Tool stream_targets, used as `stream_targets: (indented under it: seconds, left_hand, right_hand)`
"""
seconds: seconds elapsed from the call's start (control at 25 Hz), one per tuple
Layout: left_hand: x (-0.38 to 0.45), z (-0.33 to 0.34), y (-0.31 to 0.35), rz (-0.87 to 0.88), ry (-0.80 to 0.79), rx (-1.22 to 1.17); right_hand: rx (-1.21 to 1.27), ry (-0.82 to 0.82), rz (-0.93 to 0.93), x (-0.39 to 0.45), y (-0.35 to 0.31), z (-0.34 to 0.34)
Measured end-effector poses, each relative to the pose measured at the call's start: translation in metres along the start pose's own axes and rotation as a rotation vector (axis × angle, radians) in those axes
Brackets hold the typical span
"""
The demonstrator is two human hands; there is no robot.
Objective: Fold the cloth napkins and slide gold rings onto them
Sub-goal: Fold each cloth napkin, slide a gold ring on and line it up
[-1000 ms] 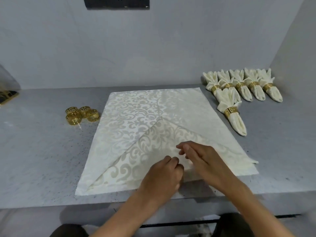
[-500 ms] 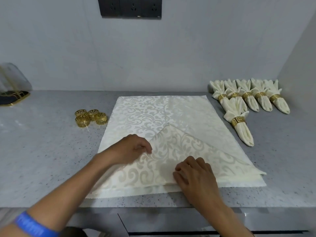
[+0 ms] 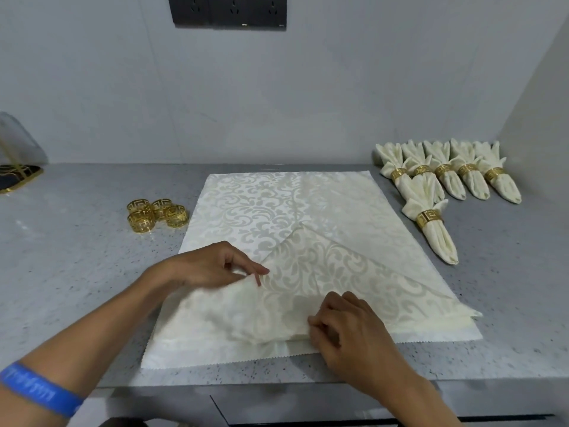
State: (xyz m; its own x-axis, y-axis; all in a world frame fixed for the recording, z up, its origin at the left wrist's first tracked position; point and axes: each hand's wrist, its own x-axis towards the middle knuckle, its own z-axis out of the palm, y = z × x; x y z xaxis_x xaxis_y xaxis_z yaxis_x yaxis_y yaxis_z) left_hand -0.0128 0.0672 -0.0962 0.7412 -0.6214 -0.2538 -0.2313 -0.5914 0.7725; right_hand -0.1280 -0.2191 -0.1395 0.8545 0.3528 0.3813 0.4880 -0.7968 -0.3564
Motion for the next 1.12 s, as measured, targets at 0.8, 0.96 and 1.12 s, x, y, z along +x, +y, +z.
stream_targets:
  seconds: [0.8,0.96,1.12]
  left_hand:
    - [0.050,0.026,0.050,-0.250,0.619,-0.126]
    - [0.082,0.029,0.057,-0.156,0.606,-0.024]
    - [0.090,0.049,0.046,-0.123,0.690,0.097]
  right_hand:
    - [0.104,-0.065,0.299,0.010,-0.014,-0.009]
    - [0.097,0.004,0.260,0.006,-0.012,-0.003]
    - [0.005,0.056,0.228,0.005,-0.006,0.009]
